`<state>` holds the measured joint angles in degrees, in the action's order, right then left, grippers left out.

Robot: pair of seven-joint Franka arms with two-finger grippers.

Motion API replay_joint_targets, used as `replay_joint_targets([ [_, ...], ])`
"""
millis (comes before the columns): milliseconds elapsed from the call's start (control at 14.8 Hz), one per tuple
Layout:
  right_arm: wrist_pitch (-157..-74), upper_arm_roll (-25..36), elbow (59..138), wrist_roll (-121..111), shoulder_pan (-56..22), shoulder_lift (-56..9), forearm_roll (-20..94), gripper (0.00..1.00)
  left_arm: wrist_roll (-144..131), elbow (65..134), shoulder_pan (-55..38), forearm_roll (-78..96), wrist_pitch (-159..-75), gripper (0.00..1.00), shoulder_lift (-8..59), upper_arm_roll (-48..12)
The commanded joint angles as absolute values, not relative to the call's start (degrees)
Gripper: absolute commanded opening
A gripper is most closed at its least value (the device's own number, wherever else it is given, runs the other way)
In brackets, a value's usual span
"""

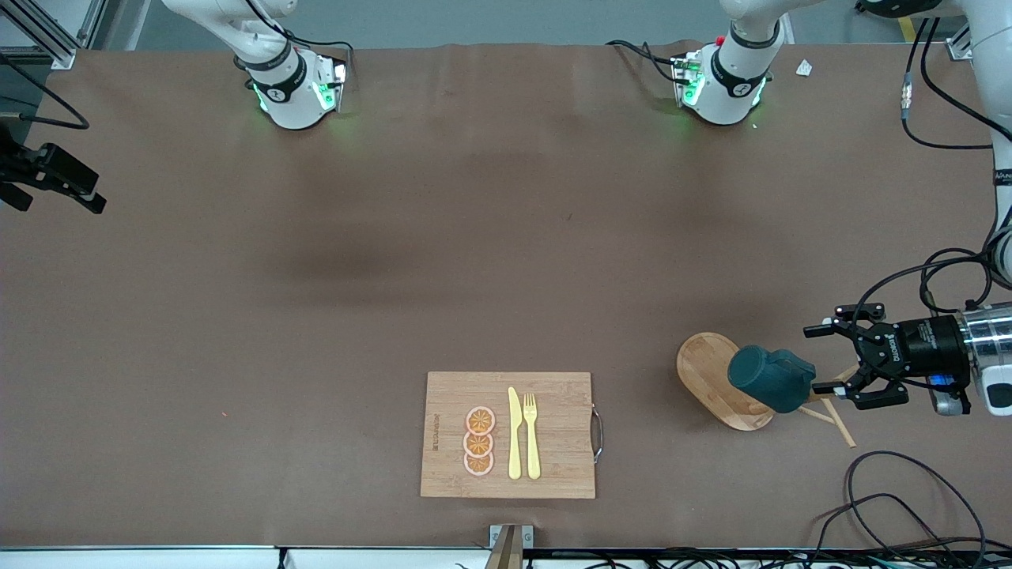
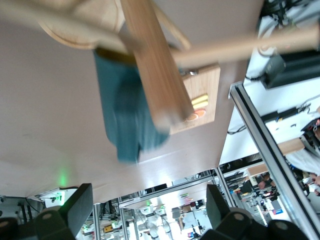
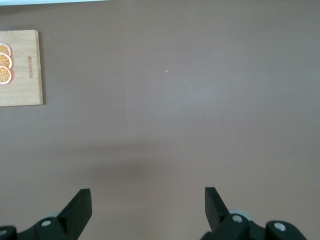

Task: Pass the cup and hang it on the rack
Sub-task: 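Open the left gripper and withdraw it from the hanging mug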

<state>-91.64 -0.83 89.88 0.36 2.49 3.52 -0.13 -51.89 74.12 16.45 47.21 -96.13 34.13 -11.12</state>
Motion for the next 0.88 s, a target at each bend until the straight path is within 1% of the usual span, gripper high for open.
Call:
replay_joint_targets([
  [0, -91.8, -1.4, 89.9, -1.9, 3.9, 3.7, 0.8, 1.0, -53.9, 74.8, 11.6, 40.3, -95.8, 0.99, 29.3, -10.8],
  [271, -91.7, -1.4, 89.9, -1.5, 3.7, 3.8, 0.8, 1.0, -53.4, 74.8, 6.9, 32.6, -95.8, 0.99, 25.0, -10.9],
  [475, -91.7, -1.4, 89.9, -1.6, 3.7, 3.8, 0.5, 1.0, -52.4, 74.7, 1.4, 19.5, -95.6, 0.99, 21.9, -11.5],
  [678, -91.6, -1.5, 89.6, -1.7, 3.6, 3.7, 0.2, 1.0, -49.5, 74.8, -1.8, 5.9, -94.4, 1.0, 18.6, -14.2],
  [814, -91.6, -1.5, 89.1, -1.7, 3.7, 3.7, 0.2, 1.0, -44.6, 74.8, -1.8, 2.8, -91.7, 1.0, 17.3, -16.2],
])
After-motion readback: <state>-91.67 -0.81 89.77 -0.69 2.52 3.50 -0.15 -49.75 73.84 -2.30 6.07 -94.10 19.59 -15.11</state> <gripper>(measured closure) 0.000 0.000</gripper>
